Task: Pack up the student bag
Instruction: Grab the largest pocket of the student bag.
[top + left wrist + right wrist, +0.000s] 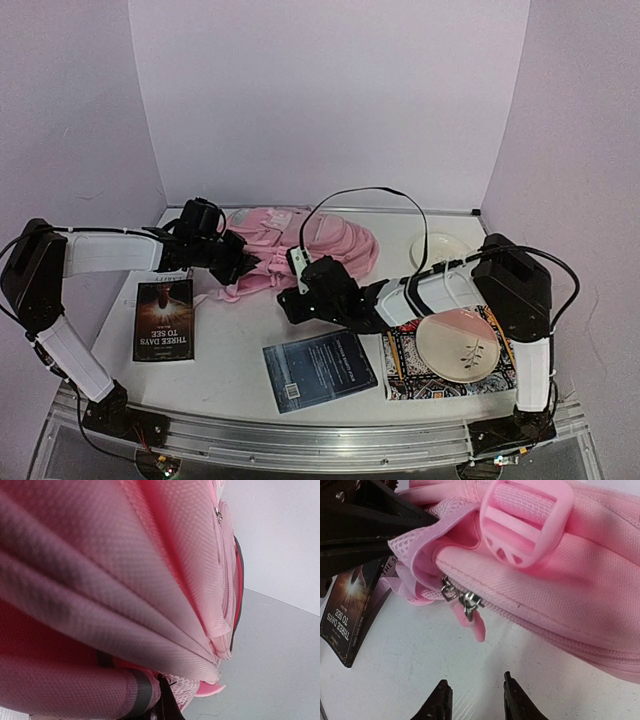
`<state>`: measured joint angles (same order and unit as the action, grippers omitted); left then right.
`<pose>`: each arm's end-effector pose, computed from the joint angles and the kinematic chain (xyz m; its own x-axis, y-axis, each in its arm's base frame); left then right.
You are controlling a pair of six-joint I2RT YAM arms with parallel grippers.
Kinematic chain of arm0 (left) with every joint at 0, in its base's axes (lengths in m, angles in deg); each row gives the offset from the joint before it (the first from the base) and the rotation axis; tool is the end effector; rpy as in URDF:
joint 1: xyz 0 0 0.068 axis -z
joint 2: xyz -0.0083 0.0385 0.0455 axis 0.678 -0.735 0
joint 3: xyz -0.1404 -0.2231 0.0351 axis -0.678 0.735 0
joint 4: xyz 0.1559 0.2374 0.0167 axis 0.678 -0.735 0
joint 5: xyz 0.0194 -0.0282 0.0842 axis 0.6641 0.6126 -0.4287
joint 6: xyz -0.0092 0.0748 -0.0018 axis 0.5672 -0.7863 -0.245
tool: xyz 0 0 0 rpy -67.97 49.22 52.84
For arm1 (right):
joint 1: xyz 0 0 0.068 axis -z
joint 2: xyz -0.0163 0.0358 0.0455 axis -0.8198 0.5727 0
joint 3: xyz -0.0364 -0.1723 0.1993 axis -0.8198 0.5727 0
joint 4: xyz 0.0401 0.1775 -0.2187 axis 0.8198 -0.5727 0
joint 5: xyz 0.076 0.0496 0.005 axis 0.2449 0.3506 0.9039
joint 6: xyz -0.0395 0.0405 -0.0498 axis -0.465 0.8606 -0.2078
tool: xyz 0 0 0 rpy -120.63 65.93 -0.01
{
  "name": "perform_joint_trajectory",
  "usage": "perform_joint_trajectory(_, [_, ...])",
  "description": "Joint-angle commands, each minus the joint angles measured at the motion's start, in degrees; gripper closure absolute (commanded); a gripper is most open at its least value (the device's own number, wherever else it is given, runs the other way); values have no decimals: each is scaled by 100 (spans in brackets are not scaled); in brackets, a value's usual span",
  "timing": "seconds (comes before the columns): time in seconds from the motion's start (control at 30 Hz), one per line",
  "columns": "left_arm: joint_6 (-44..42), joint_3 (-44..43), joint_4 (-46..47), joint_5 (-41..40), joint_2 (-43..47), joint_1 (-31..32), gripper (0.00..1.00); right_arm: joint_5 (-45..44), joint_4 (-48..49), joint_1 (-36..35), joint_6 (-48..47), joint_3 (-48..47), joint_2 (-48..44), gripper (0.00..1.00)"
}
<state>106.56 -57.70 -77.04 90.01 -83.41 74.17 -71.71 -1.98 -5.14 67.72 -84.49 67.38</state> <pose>0.3215 -0.2170 0.1823 -0.7553 -0.6535 0.0487 -0.4189 0.4244 -0.8028 0.2595 0.4291 0.1562 -0.3924 0.1259 -0.9111 -0.6579 0.6538 0.3737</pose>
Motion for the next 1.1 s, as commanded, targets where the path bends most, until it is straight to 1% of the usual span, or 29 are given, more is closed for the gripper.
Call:
perform_joint_trajectory(0.0, [172, -167, 667, 337, 58, 90, 100, -342, 626, -1, -144, -371, 163, 66])
perform_joint_trajectory(0.13, [186, -169, 664, 368, 54, 103, 100, -334, 840, -3, -311, -484, 306, 68])
perform_joint_trajectory(0.33, [189, -161, 661, 385, 80, 121, 100, -524, 888, -1, -511, -647, 480, 71])
perform_joint_trajectory(0.67, [179, -166, 660, 409, 134, 148, 100, -958, 890, -2, -743, -630, 589, 86])
perform_joint_trajectory(0.9, [126, -145, 659, 366, 191, 156, 100, -919, 920, -2, -845, -608, 541, 100])
perform_joint_trajectory(1.07, [-174, -216, 586, 224, 160, 129, 100, -788, 912, -2, -851, -207, 229, 100])
